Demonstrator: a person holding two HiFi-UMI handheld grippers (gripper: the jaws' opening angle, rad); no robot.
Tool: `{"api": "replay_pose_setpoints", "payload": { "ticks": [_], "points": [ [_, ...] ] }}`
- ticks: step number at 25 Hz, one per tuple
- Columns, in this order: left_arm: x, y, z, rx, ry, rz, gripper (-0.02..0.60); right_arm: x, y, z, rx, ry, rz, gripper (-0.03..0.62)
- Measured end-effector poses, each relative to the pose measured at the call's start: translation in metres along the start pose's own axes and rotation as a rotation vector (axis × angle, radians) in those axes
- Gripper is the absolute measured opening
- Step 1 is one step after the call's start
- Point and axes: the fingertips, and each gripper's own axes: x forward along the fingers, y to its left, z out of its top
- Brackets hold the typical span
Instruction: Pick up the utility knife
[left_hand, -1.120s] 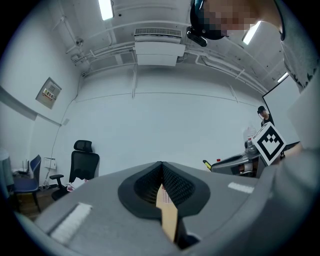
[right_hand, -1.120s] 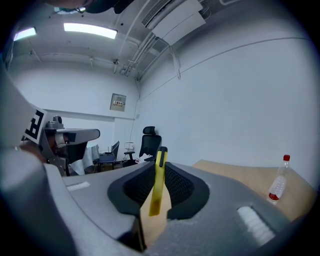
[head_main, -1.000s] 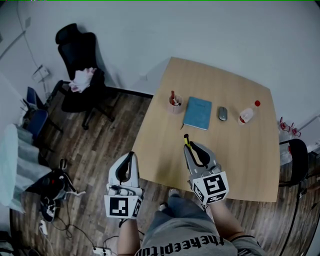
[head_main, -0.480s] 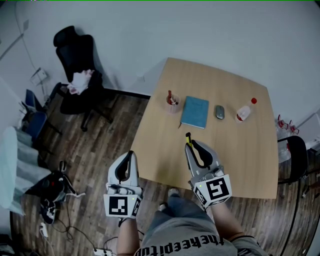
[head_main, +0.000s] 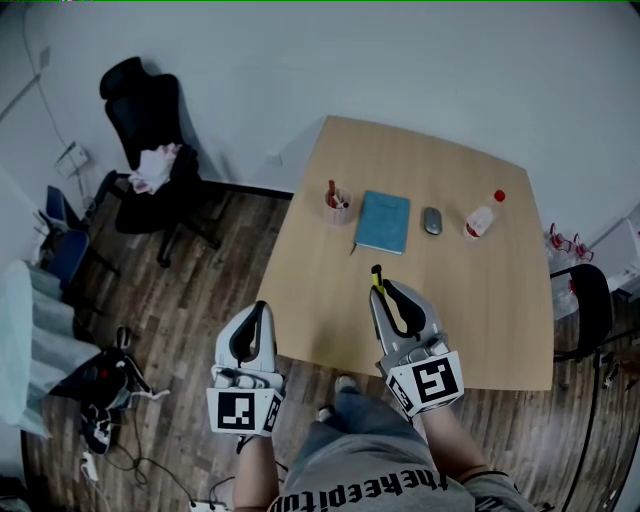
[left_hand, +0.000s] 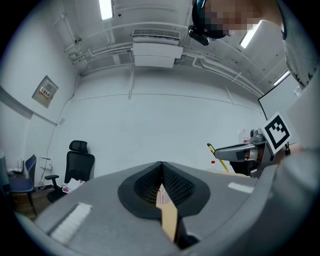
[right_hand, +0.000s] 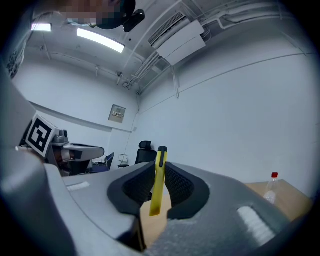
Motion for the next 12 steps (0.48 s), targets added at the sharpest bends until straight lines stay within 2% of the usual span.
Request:
{"api": "replay_pose_setpoints", "payload": {
  "ticks": [12],
  "points": [
    [-0.0038, -0.0024, 0.0027, 0.0, -0.009, 0.002, 0.009, -0.0073, 0.0001, 0.0037, -0.006, -0.017, -0.01, 0.063]
  ]
}}
